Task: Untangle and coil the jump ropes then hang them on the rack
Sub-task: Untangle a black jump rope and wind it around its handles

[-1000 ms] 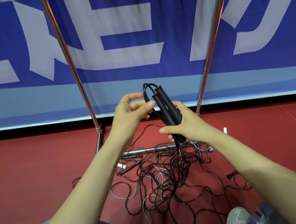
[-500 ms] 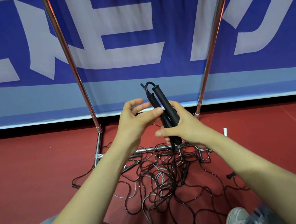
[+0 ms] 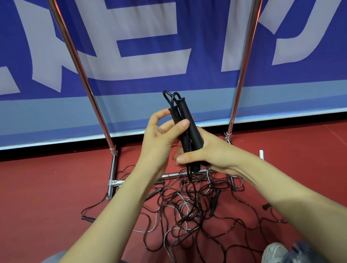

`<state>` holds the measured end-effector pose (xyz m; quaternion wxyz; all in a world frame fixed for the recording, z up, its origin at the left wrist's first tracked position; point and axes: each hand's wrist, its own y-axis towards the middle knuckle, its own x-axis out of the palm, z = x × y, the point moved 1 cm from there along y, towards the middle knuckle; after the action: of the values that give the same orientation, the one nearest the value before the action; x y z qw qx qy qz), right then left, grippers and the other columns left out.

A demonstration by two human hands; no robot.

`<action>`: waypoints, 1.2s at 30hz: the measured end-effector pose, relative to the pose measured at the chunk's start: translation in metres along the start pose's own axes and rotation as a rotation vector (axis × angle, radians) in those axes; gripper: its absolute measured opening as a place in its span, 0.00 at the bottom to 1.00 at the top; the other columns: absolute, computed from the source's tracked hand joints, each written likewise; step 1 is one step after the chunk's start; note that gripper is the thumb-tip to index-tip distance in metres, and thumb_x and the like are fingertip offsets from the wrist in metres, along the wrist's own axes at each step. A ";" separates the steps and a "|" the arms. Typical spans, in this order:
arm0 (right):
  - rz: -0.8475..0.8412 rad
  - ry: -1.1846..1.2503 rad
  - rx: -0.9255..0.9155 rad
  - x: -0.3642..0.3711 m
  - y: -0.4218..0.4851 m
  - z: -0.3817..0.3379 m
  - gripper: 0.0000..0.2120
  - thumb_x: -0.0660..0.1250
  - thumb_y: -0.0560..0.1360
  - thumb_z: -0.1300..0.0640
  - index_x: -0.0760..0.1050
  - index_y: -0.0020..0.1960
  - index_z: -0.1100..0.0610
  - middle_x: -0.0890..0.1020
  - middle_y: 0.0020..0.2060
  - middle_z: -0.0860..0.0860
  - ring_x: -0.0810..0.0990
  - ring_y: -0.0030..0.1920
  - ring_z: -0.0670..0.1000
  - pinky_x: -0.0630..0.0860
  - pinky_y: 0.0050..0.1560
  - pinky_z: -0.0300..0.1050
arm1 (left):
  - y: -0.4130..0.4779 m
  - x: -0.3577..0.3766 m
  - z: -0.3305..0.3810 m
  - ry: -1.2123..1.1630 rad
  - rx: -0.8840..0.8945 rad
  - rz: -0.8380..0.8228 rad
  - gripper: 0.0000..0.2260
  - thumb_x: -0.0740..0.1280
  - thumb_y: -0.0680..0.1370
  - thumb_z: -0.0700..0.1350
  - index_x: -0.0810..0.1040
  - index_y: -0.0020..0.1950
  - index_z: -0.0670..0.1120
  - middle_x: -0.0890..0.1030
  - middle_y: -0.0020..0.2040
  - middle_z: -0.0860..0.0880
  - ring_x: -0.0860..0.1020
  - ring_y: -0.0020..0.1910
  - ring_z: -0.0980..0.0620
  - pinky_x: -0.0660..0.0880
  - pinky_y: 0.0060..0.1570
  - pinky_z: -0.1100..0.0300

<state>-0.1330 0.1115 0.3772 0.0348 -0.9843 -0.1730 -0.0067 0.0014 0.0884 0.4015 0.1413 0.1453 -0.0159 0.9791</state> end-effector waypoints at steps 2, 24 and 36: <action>-0.022 -0.009 0.003 0.001 0.002 0.000 0.34 0.72 0.69 0.72 0.66 0.70 0.55 0.77 0.57 0.60 0.80 0.46 0.51 0.77 0.52 0.47 | 0.000 0.002 -0.001 -0.019 0.007 0.031 0.19 0.70 0.75 0.36 0.69 0.64 0.42 0.84 0.49 0.43 0.82 0.43 0.49 0.76 0.44 0.59; 0.239 -0.177 -0.072 0.010 -0.006 0.003 0.20 0.64 0.79 0.57 0.67 0.68 0.42 0.81 0.56 0.45 0.80 0.57 0.45 0.76 0.57 0.43 | 0.007 -0.011 0.011 -0.184 0.082 0.160 0.22 0.69 0.75 0.34 0.66 0.67 0.41 0.84 0.41 0.47 0.81 0.36 0.53 0.75 0.37 0.63; 0.329 -0.557 -0.084 0.020 -0.003 0.008 0.23 0.65 0.78 0.53 0.63 0.71 0.47 0.81 0.47 0.53 0.81 0.46 0.53 0.77 0.51 0.53 | 0.008 -0.012 0.006 -0.142 0.068 0.205 0.22 0.70 0.74 0.35 0.67 0.66 0.42 0.82 0.43 0.45 0.78 0.33 0.55 0.71 0.35 0.64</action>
<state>-0.1155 0.1221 0.3704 -0.0540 -0.9636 -0.0140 0.2613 0.0119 0.0765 0.4042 0.0339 0.2166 -0.0074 0.9756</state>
